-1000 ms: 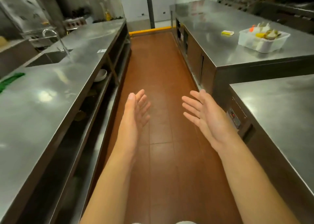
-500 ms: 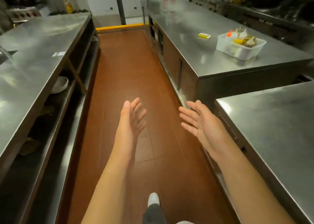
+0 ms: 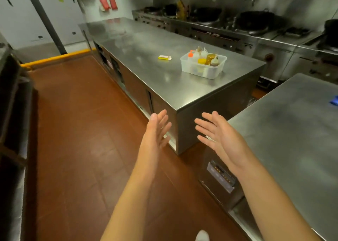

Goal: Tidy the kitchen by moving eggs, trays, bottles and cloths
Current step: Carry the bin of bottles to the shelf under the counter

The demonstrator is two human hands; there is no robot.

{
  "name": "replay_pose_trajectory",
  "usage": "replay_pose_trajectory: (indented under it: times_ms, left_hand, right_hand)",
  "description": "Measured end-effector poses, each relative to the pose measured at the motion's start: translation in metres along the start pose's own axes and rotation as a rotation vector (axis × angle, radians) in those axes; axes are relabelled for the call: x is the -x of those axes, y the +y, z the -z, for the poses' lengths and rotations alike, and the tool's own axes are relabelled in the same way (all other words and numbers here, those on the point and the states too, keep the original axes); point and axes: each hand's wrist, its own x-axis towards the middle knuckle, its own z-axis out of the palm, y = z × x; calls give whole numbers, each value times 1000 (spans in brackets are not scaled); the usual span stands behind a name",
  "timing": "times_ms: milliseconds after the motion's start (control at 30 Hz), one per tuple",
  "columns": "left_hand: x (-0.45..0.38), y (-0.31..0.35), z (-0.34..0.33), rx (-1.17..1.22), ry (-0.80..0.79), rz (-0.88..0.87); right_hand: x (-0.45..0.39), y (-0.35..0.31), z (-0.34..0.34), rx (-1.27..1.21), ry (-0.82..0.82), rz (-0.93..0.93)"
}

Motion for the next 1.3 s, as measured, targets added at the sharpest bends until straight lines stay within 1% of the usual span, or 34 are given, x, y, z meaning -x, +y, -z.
replay_pose_trajectory:
  times_ms: [100, 233, 367, 533, 667, 833, 933, 1033, 1200, 1300]
  left_hand:
    - [-58, -7, -5, -21, -11, 18]
    - [-139, -10, -6, -44, 25, 35]
    - [-221, -4, -1, -80, 63, 26]
    - [-316, 13, -2, -46, 115, -9]
    - [-379, 16, -10, -13, 130, 41]
    - [-477, 9, -29, -3, 66, 58]
    - [-539, -7, -38, -6, -3, 76]
    - [-613, -25, -43, -8, -69, 121]
    - [-736, -60, -44, -37, -138, 235]
    - [-805, -78, -46, -54, -184, 328]
  right_hand:
    - [-54, 0, 8, -25, 29, -10]
    - [-141, -6, 17, -132, 21, -36]
    - [-235, -27, 19, -195, 2, -30]
    - [-337, -52, 30, -202, -13, 10]
    - [-392, -65, 50, -270, 65, 6]
    - [-460, -73, 76, -251, 160, 11]
    - [-507, -74, 87, -257, 237, 16]
    - [-562, -77, 97, -223, 336, 9]
    - [-662, -79, 108, -216, 570, -31]
    - [-718, -75, 111, -231, 644, -137]
